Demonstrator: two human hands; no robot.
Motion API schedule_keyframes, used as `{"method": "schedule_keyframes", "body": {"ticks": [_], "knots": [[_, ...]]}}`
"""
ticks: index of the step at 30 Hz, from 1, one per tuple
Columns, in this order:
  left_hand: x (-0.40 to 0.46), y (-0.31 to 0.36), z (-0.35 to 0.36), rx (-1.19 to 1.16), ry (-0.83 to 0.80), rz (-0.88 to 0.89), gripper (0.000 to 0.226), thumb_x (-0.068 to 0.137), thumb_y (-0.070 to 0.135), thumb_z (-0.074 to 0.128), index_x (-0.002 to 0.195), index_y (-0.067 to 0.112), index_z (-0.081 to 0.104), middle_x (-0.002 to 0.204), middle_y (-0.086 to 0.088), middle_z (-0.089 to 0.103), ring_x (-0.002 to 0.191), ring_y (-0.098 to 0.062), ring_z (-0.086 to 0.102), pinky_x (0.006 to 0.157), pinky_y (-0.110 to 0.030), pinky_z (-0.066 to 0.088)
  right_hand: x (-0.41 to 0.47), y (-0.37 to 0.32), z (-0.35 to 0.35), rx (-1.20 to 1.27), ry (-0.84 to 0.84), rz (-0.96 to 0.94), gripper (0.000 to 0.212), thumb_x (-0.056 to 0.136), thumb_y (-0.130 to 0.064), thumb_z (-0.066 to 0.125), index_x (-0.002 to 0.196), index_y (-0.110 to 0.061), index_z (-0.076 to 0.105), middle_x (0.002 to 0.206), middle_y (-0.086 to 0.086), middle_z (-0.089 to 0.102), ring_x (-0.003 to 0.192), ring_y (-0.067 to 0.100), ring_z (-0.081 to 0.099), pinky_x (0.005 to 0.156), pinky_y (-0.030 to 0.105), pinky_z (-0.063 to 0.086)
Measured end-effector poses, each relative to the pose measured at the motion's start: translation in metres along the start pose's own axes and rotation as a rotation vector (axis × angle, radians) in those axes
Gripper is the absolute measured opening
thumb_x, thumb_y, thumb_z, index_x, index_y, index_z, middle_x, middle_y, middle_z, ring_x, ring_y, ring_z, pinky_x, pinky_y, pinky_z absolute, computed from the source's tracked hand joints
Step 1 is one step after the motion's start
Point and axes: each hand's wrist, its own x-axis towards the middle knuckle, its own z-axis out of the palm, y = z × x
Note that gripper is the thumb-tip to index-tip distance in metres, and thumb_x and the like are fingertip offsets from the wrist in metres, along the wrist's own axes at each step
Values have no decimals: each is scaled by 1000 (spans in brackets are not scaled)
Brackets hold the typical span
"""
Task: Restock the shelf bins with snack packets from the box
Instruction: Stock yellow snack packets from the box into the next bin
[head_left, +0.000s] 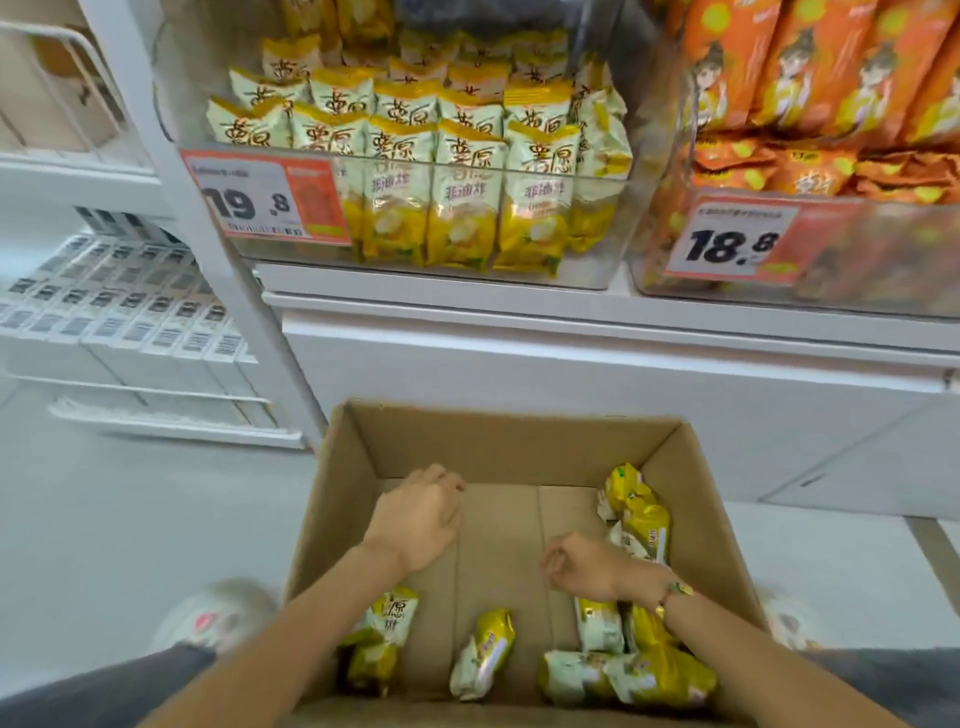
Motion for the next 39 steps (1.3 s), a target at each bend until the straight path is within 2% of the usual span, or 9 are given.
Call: {"method": "schedule_keyframes", "body": {"ticks": [3,7,11,14,18,24,27,32,39], "knots": [[-9,-20,35,-3,-68,-119,37,98,25,42,135,27,46,138,6,41,129,-16,37,96,-30,40,12,-3,33,-124,-38,-91,45,90,-23,57,135,-20,50,134,5,55,124,21,50,97,24,39],[-14,-46,52,308,-322,-145,51,98,40,43,141,13,40,148,-4,34,136,-22,30,108,-35,28,25,-22,62,-390,-28,-312,67,87,-28,64,147,-26,33,146,6,36,136,25,30,108,34,30],[-18,-46,63,531,-561,-167,84,90,53,56,149,7,19,154,-16,20,138,-31,29,108,-38,33,37,-35,81,-742,-41,-445,47,87,-16,64,132,-14,52,139,11,42,131,28,32,105,38,28],[-16,-44,71,562,-619,-179,84,83,37,72,148,9,25,150,-17,23,134,-31,35,100,-36,44,39,-32,86,-830,-45,-456,36,87,-6,59,123,-8,57,129,14,50,124,31,41,103,40,33],[-7,-41,68,362,-458,-211,69,82,1,66,143,17,37,139,-8,43,128,-27,44,96,-34,45,29,-20,76,-654,-14,-361,40,88,-13,63,123,-4,45,125,16,54,119,31,47,97,37,35],[-12,-46,67,-153,-156,-199,60,83,10,64,137,28,43,125,9,53,121,-17,49,93,-30,45,8,1,31,-114,58,-46,54,82,-35,71,122,-17,39,116,4,57,104,23,56,75,30,42],[-14,-42,73,-31,-211,-246,74,88,25,64,149,15,22,148,-4,32,136,-25,31,106,-33,35,4,7,21,-33,109,12,60,80,-37,72,128,-21,40,123,2,54,109,19,54,80,28,42],[-15,-43,87,70,-358,-348,72,92,43,57,147,13,21,143,-9,41,127,-27,47,97,-36,41,6,1,22,-16,145,23,77,76,-43,76,139,-17,42,134,4,46,126,20,43,100,30,39],[0,-49,103,158,-265,-172,82,84,46,66,150,27,20,150,2,26,138,-19,25,110,-36,26,11,-13,17,-15,269,7,67,72,-39,79,123,-19,39,116,1,57,105,22,57,77,29,42]]}}
